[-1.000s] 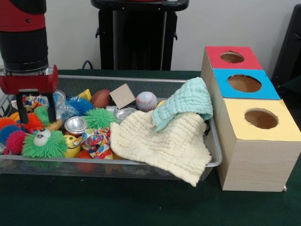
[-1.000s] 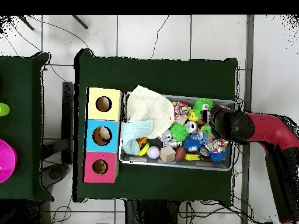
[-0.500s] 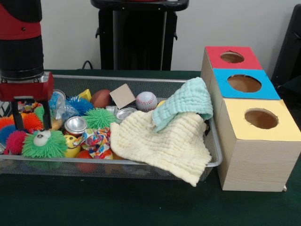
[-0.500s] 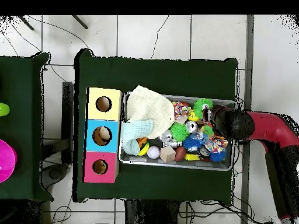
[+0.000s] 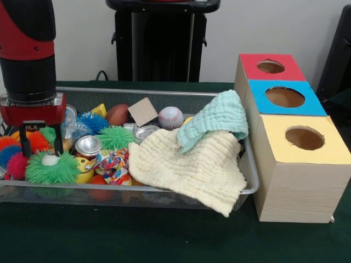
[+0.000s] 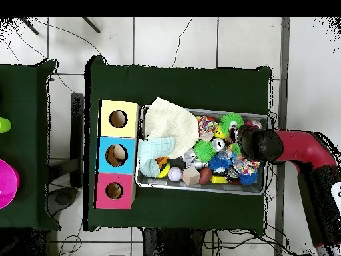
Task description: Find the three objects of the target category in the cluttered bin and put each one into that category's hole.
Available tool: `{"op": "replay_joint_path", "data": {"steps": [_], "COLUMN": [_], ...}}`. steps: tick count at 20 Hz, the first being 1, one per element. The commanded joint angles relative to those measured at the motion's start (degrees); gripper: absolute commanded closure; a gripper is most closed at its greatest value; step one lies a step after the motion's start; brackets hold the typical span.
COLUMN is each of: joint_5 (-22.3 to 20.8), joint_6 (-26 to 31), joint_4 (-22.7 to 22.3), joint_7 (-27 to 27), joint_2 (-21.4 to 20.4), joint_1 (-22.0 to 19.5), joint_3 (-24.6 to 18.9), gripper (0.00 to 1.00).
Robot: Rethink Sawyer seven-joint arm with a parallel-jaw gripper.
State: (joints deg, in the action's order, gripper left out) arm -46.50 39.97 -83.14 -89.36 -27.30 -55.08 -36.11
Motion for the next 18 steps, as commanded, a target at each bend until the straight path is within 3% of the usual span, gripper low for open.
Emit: {"op": "replay_joint_path", "data": {"steps": [1,18], "joint_5": [-5.1,-6.6], "joint_6": [1.1,-0.9], "joint_4": [0.4,-0.7], "joint_7": [14.9,12.3], "joint_2": [3.1,3.1], "joint_1": [0.1,0.3], "joint_3": [1.6,1.9], "gripper": [0.0,0.0]}}
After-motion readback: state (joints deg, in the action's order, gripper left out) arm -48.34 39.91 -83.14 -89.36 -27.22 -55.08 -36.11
